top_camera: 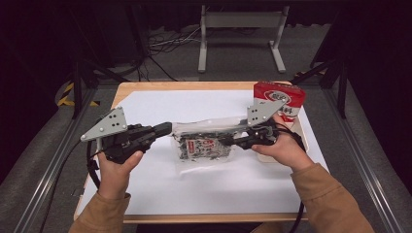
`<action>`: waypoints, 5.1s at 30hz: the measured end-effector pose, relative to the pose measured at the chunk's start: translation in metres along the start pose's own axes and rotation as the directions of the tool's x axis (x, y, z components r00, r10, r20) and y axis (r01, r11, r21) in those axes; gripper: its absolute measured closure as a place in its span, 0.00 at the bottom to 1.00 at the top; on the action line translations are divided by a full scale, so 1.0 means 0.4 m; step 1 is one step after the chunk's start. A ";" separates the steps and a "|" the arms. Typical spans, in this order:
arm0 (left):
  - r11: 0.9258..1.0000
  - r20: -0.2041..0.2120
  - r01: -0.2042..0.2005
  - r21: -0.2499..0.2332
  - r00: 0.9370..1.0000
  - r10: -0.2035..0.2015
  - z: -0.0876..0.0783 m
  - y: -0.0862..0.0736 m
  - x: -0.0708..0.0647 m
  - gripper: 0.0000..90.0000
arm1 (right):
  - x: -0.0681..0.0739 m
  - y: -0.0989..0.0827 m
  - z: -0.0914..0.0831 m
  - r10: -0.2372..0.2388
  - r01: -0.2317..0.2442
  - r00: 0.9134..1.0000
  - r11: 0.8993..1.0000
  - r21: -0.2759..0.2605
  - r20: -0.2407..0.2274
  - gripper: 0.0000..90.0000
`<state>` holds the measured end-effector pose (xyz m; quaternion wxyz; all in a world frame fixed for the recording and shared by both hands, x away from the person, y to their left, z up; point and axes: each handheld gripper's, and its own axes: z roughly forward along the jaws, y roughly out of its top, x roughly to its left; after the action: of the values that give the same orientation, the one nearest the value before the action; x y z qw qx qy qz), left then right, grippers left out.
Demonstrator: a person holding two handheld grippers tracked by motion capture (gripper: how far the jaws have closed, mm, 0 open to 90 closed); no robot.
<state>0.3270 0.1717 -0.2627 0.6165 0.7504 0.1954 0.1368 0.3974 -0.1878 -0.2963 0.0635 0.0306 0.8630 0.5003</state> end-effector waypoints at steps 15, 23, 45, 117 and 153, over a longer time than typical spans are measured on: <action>0.999 -0.019 -0.028 0.042 0.999 0.029 0.010 -0.004 -0.002 0.80 | 0.021 0.012 -0.065 0.006 -0.006 1.000 1.000 0.002 -0.006 0.84; 0.996 -0.029 -0.038 0.083 0.999 0.040 0.021 -0.020 0.008 0.67 | 0.016 0.013 -0.128 0.078 -0.078 0.997 0.997 -0.002 0.019 0.84; 0.978 -0.130 0.049 0.204 0.991 -0.023 0.060 -0.187 0.071 0.51 | 0.007 0.025 -0.280 0.215 -0.211 0.960 0.977 -0.037 0.181 0.84; 0.956 -0.257 0.147 0.253 0.963 -0.081 0.060 -0.346 0.201 0.44 | -0.049 -0.104 -0.443 0.344 -0.353 0.725 0.929 -0.107 0.597 0.84; 0.952 -0.240 0.158 0.261 0.966 -0.095 0.058 -0.345 0.196 0.42 | -0.047 -0.248 -0.357 0.383 -0.401 0.716 0.910 -0.106 0.583 0.83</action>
<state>0.3898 0.2105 -0.4051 0.4863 0.7951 0.3290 0.1519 0.3970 -0.3619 -0.3106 0.2214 0.3677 0.7800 0.4554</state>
